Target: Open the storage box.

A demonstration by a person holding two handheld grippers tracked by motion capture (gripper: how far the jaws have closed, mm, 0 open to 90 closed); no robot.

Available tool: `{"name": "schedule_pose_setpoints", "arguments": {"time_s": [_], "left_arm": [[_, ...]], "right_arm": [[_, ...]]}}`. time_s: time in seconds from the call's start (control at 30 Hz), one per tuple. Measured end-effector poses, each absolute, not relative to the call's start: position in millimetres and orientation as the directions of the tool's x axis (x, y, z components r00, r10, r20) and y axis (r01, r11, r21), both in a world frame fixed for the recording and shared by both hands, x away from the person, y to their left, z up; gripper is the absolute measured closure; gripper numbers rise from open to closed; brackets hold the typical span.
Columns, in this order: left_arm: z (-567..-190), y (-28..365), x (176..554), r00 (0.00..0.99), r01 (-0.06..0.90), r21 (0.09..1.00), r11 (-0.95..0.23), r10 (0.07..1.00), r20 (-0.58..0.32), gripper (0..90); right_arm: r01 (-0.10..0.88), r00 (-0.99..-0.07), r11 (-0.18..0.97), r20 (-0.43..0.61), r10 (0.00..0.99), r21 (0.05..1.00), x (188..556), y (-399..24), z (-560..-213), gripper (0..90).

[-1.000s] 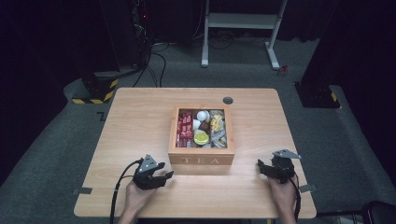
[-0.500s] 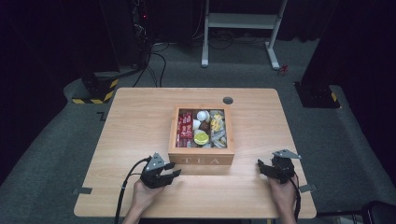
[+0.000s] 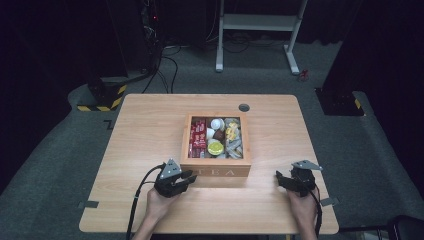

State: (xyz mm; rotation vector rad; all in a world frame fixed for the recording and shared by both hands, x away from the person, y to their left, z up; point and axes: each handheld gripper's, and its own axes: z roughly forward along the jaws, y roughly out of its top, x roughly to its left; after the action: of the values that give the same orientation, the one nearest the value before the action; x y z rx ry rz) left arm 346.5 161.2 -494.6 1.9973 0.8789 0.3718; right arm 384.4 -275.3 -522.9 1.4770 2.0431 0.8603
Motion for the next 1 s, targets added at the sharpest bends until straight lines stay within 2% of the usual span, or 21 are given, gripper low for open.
{"name": "schedule_pose_setpoints", "arguments": {"time_s": [0.37,1.0], "left_arm": [[-490.7,153.3,350.3,0.686,0.424,0.829,-0.365,0.727,-0.031,80.5],[-482.2,147.2,354.8,0.668,0.441,0.832,-0.337,0.742,-0.053,89.7]], "right_arm": [[0.655,-0.307,0.222,-0.014,0.952,0.723,384.3,-275.2,-523.0,26.4],[0.654,-0.308,0.224,-0.016,0.951,0.723,384.4,-275.3,-523.0,26.3]]}}
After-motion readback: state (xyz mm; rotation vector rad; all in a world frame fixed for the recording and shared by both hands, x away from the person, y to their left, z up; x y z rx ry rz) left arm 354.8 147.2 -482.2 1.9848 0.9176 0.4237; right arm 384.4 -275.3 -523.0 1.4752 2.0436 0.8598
